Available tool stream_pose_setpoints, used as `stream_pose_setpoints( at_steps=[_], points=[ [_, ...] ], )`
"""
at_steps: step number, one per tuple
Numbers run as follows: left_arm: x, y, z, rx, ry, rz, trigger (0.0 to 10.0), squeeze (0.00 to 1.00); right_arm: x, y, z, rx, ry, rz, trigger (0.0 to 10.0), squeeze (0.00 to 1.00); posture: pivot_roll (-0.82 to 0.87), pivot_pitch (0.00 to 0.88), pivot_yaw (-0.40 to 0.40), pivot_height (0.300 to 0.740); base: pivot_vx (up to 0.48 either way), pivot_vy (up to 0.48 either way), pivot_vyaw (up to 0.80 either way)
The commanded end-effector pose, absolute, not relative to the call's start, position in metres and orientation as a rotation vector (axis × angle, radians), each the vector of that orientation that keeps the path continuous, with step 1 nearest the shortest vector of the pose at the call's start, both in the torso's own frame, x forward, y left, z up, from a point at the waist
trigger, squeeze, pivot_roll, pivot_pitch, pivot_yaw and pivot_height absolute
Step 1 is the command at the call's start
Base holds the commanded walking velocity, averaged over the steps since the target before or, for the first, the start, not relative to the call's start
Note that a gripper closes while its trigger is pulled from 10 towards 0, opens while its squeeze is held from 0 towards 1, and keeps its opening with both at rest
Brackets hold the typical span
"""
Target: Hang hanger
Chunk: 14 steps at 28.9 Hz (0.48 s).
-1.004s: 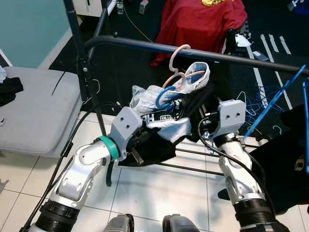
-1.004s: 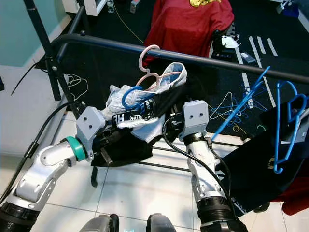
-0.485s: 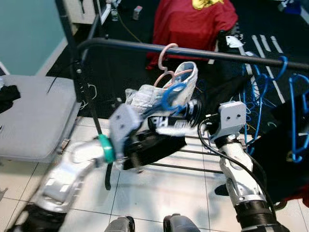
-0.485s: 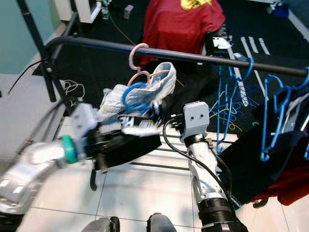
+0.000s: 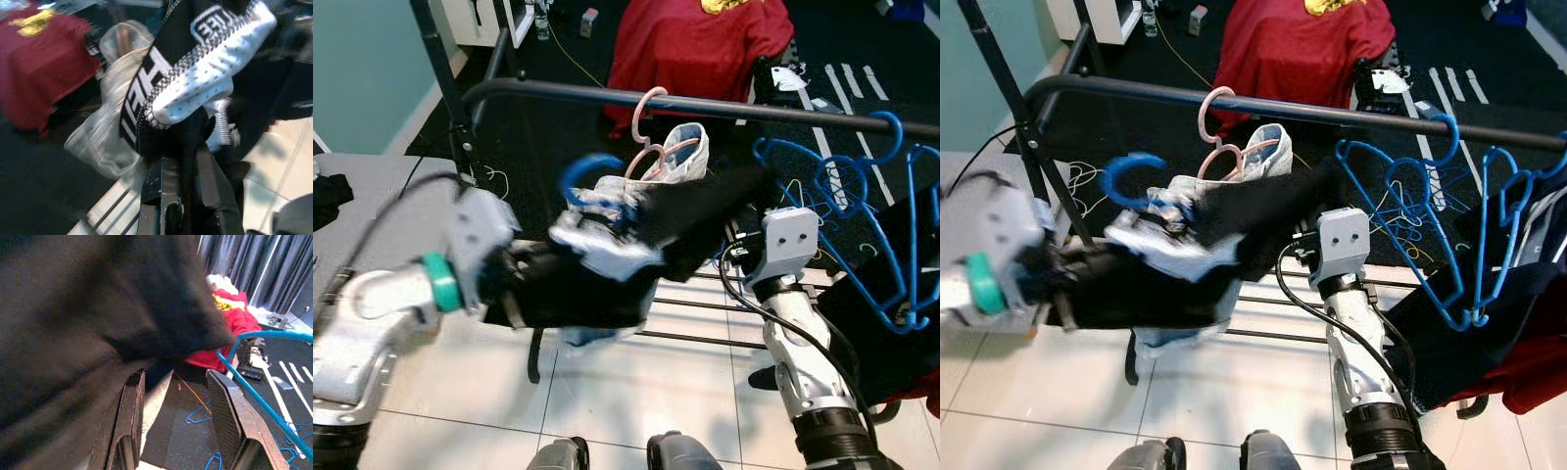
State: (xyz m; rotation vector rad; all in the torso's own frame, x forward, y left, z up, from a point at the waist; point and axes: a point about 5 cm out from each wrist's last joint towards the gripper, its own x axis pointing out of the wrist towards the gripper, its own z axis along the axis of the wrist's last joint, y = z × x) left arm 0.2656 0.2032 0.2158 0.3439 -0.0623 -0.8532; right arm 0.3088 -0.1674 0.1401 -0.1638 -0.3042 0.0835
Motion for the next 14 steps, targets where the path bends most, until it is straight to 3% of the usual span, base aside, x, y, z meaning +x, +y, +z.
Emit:
stream_pose_setpoints(
  at_steps=[1,4,5,7,9,14],
  points=[
    [0.268,0.22,0.221,0.328,-0.074,-0.803,10.0,0.0,0.308,-0.167,0.135,-0.168,-0.288,0.09,10.0,0.0,-0.08,0.068,0.044,0.74,0.0,0.0,0.0],
    [0.269,0.234,0.226,0.318,-0.085,-0.759,10.0,0.0,0.308,-0.166,0.135,-0.169,-0.287,0.092,10.0,0.0,-0.08,0.07,0.042,0.74,0.0,0.0,0.0],
    [0.27,0.25,0.232,0.303,-0.098,-0.704,10.0,0.0,0.307,-0.167,0.135,-0.171,-0.285,0.094,10.0,0.0,-0.08,0.072,0.042,0.74,0.0,0.0,0.0],
    [0.27,0.25,0.232,0.303,-0.098,-0.704,10.0,0.0,0.307,-0.167,0.135,-0.171,-0.285,0.094,10.0,0.0,-0.08,0.072,0.042,0.74,0.0,0.0,0.0],
    [0.267,0.284,0.242,0.225,-0.14,-0.593,10.0,0.0,0.307,-0.167,0.133,-0.174,-0.279,0.096,10.0,0.0,-0.08,0.074,0.04,0.74,0.0,0.0,0.0],
    [0.265,0.296,0.246,0.184,-0.166,-0.546,10.0,0.0,0.306,-0.167,0.133,-0.175,-0.278,0.098,10.0,0.0,-0.08,0.075,0.038,0.74,0.0,0.0,0.0]
  ],
)
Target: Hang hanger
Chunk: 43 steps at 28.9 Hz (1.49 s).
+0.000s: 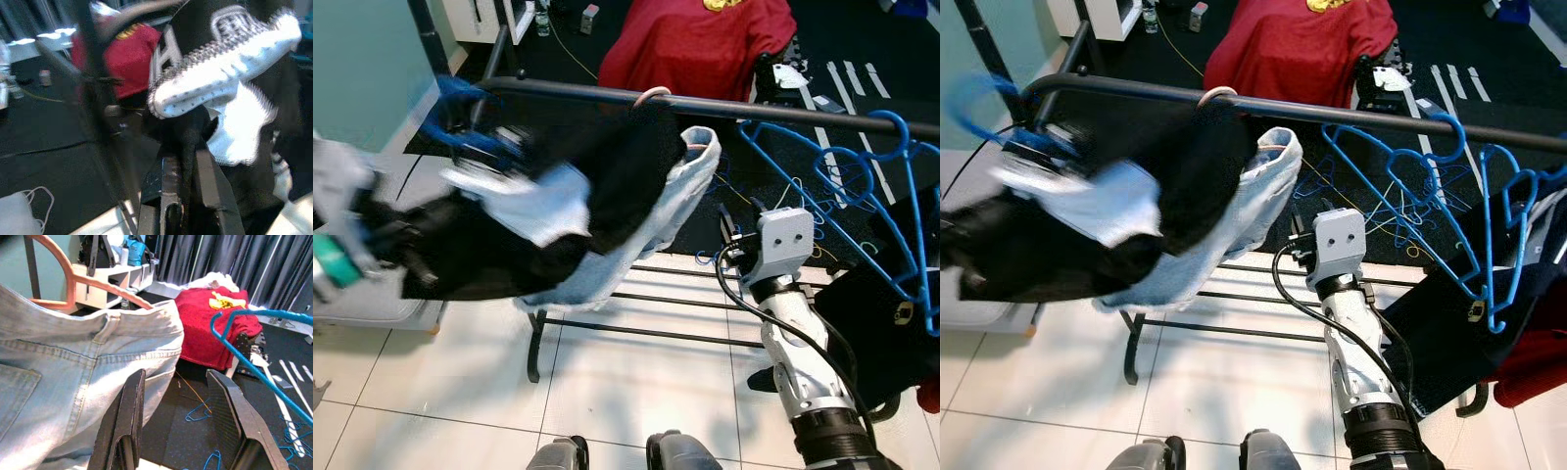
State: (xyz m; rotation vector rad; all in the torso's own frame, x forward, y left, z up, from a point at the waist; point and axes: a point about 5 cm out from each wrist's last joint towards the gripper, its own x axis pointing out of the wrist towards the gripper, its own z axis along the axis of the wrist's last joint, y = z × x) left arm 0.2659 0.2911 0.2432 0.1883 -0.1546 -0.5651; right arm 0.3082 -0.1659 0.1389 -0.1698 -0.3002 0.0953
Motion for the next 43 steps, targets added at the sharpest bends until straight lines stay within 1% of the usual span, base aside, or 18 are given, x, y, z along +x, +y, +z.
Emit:
stream_pose_setpoints(
  at_steps=[1,3,4,6,7,8,9,11,13,15,19,22,24,27,32,37,40,43],
  points=[
    [0.262,0.307,0.25,0.145,-0.192,-0.508,10.0,0.0,0.307,-0.167,0.133,-0.176,-0.276,0.1,10.0,0.0,-0.08,0.075,0.038,0.74,0.0,0.0,0.0],
    [0.262,0.307,0.25,0.145,-0.192,-0.508,10.0,0.0,0.307,-0.167,0.133,-0.176,-0.276,0.1,10.0,0.0,-0.08,0.075,0.038,0.74,0.0,0.0,0.0],
    [0.259,0.318,0.25,0.14,-0.194,-0.468,10.0,0.0,0.307,-0.167,0.133,-0.177,-0.276,0.102,10.0,0.0,-0.08,0.076,0.032,0.74,0.0,0.0,0.0],
    [0.259,0.318,0.25,0.14,-0.194,-0.468,10.0,0.0,0.307,-0.167,0.133,-0.177,-0.276,0.102,10.0,0.0,-0.08,0.076,0.032,0.74,0.0,0.0,0.0],
    [0.255,0.332,0.248,0.16,-0.172,-0.42,10.0,0.0,0.308,-0.166,0.133,-0.178,-0.275,0.105,10.0,0.0,-0.07,0.078,0.031,0.74,0.0,0.0,0.0],
    [0.255,0.332,0.248,0.16,-0.172,-0.42,10.0,0.0,0.308,-0.166,0.133,-0.178,-0.275,0.105,10.0,0.0,-0.07,0.078,0.031,0.74,0.0,0.0,0.0],
    [0.251,0.346,0.246,0.184,-0.143,-0.375,10.0,0.0,0.308,-0.166,0.132,-0.177,-0.274,0.108,10.0,0.0,-0.07,0.08,0.03,0.74,0.0,0.0,0.0],
    [0.251,0.346,0.246,0.184,-0.143,-0.375,10.0,0.0,0.308,-0.166,0.132,-0.177,-0.274,0.108,10.0,0.0,-0.07,0.08,0.03,0.74,0.0,0.0,0.0],
    [0.246,0.359,0.235,0.228,-0.06,-0.353,10.0,0.0,0.308,-0.165,0.132,-0.176,-0.273,0.11,10.0,0.0,-0.06,0.081,0.032,0.74,0.0,0.0,0.0],
    [0.245,0.358,0.228,0.233,-0.024,-0.373,10.0,0.0,0.308,-0.165,0.132,-0.175,-0.273,0.11,10.0,0.0,-0.06,0.081,0.032,0.74,0.0,0.0,0.0],
    [0.239,0.341,0.19,0.237,0.119,-0.477,10.0,0.0,0.308,-0.165,0.131,-0.173,-0.271,0.107,10.0,0.0,-0.06,0.081,0.032,0.74,0.0,0.0,0.0],
    [0.239,0.34,0.185,0.233,0.133,-0.484,10.0,0.0,0.308,-0.165,0.131,-0.173,-0.271,0.106,10.0,0.0,-0.06,0.081,0.032,0.74,0.0,0.0,0.0],
    [0.236,0.335,0.166,0.22,0.196,-0.514,10.0,0.0,0.308,-0.165,0.13,-0.173,-0.269,0.107,10.0,0.0,-0.07,0.085,0.036,0.74,0.0,0.0,0.0],
    [0.236,0.33,0.154,0.213,0.227,-0.54,10.0,0.0,0.308,-0.165,0.13,-0.174,-0.267,0.109,10.0,0.0,-0.07,0.084,0.035,0.74,0.0,0.0,0.0],
    [0.238,0.329,0.148,0.22,0.241,-0.552,10.0,0.0,0.309,-0.165,0.13,-0.175,-0.269,0.109,10.0,0.0,-0.07,0.081,0.036,0.74,0.0,0.0,0.0],
    [0.236,0.342,0.145,0.235,0.278,-0.514,10.0,0.0,0.309,-0.166,0.13,-0.176,-0.271,0.105,10.0,0.0,-0.07,0.078,0.041,0.74,0.0,0.0,0.0],
    [0.238,0.339,0.147,0.223,0.262,-0.519,10.0,0.0,0.309,-0.166,0.13,-0.176,-0.269,0.104,10.0,0.0,-0.07,0.078,0.039,0.74,0.0,0.0,0.0],
    [0.25,0.319,0.151,0.18,0.188,-0.551,10.0,0.0,0.31,-0.164,0.129,-0.174,-0.268,0.11,10.0,0.0,-0.07,0.076,0.037,0.74,0.0,0.0,0.0]
  ],
)
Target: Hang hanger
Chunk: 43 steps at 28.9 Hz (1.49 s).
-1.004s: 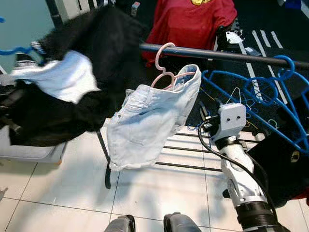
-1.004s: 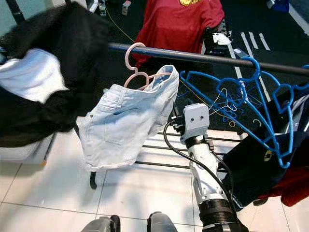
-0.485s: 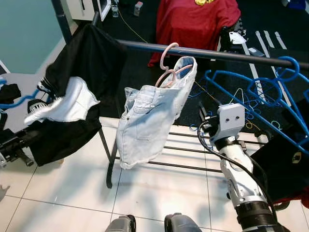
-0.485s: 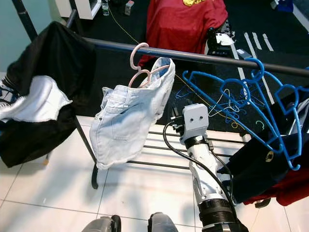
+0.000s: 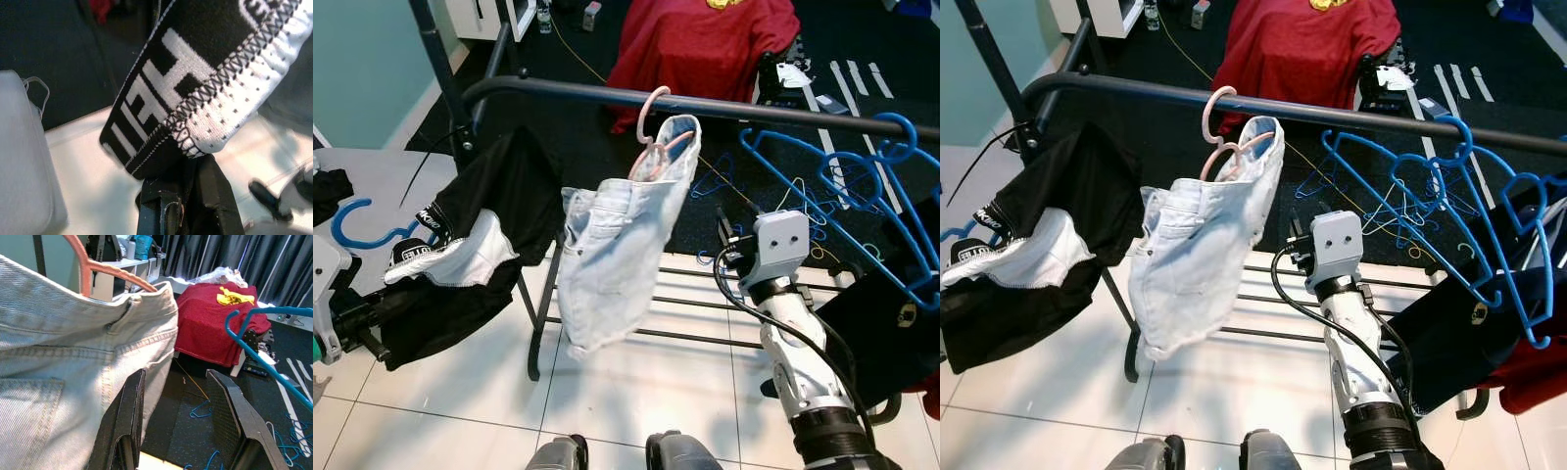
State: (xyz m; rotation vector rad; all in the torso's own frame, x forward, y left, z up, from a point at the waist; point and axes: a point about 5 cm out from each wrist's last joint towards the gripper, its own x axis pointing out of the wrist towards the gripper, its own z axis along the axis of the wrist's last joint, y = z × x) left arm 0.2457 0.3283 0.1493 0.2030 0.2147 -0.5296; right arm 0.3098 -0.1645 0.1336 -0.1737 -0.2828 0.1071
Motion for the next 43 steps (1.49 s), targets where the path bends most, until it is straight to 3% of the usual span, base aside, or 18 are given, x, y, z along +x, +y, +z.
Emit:
stream_pose_setpoints(
  at_steps=[1,2,9,15,24,27,35,43],
  points=[
    [0.25,0.319,0.151,0.18,0.188,-0.551,10.0,0.0,0.31,-0.164,0.129,-0.174,-0.268,0.11,10.0,0.0,-0.07,0.076,0.037,0.74,0.0,0.0,0.0],
    [0.25,0.319,0.151,0.18,0.188,-0.551,10.0,0.0,0.31,-0.164,0.129,-0.174,-0.268,0.11,10.0,0.0,-0.07,0.076,0.037,0.74,0.0,0.0,0.0],
    [0.275,0.253,0.177,0.128,-0.004,-0.709,10.0,0.0,0.311,-0.164,0.132,-0.177,-0.279,0.111,10.0,0.0,-0.08,0.071,0.041,0.74,0.0,0.0,0.0],
    [0.285,0.233,0.191,0.155,-0.052,-0.755,10.0,0.0,0.308,-0.166,0.131,-0.179,-0.278,0.1,10.0,0.0,-0.09,0.073,0.049,0.74,0.0,0.0,0.0],
    [0.291,0.221,0.198,0.164,-0.067,-0.737,10.0,0.0,0.308,-0.166,0.13,-0.178,-0.278,0.097,10.0,0.0,-0.09,0.071,0.053,0.74,0.0,0.0,0.0],
    [0.313,0.212,0.202,0.285,-0.089,-0.55,10.0,0.0,0.309,-0.165,0.13,-0.175,-0.28,0.096,10.0,0.0,-0.09,0.072,0.055,0.74,0.0,0.0,0.0],
    [0.322,0.211,0.201,0.376,-0.034,-0.483,10.0,0.0,0.308,-0.165,0.13,-0.174,-0.279,0.097,10.0,0.0,-0.09,0.073,0.056,0.74,0.0,0.0,0.0],
    [0.331,0.198,0.205,0.335,-0.025,-0.438,10.0,0.0,0.309,-0.163,0.13,-0.171,-0.281,0.098,10.0,0.0,-0.09,0.067,0.058,0.74,0.0,0.0,0.0]
  ],
)
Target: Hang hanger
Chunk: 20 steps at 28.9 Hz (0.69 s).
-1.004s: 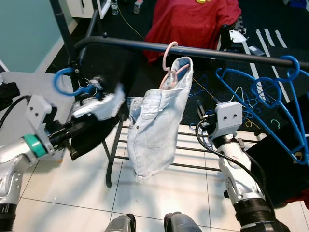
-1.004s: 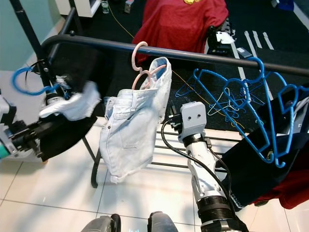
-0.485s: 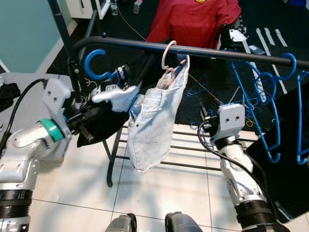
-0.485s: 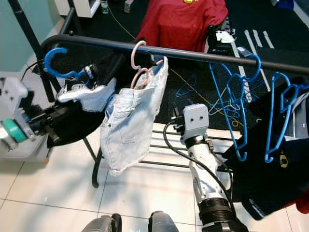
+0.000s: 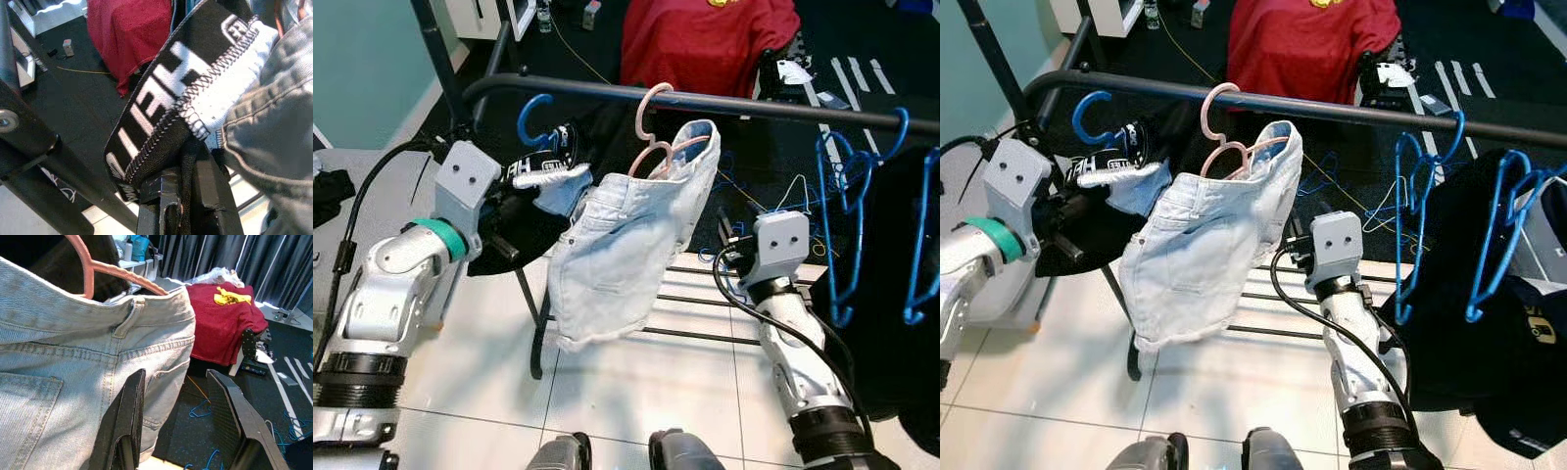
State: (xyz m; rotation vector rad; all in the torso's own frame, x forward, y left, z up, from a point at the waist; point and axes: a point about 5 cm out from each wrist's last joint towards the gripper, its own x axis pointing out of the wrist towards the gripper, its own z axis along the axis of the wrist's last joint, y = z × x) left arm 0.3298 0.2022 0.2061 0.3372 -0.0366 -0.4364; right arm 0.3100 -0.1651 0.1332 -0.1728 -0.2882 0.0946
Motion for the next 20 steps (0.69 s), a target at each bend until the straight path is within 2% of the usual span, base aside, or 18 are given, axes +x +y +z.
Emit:
stream_pose_setpoints(
  at_steps=[1,19,20],
  points=[
    [0.334,0.193,0.209,0.315,-0.041,-0.424,10.0,0.0,0.309,-0.163,0.13,-0.17,-0.281,0.098,10.0,0.0,-0.09,0.065,0.059,0.74,0.0,0.0,0.0],
    [0.354,0.169,0.214,0.311,-0.047,-0.321,10.0,0.0,0.309,-0.164,0.13,-0.17,-0.285,0.092,10.0,0.0,-0.09,0.06,0.065,0.74,0.0,0.0,0.0],
    [0.355,0.166,0.212,0.319,-0.04,-0.327,10.0,0.21,0.309,-0.164,0.13,-0.17,-0.285,0.091,10.0,0.0,-0.09,0.064,0.066,0.74,0.0,0.0,0.0]
  ],
)
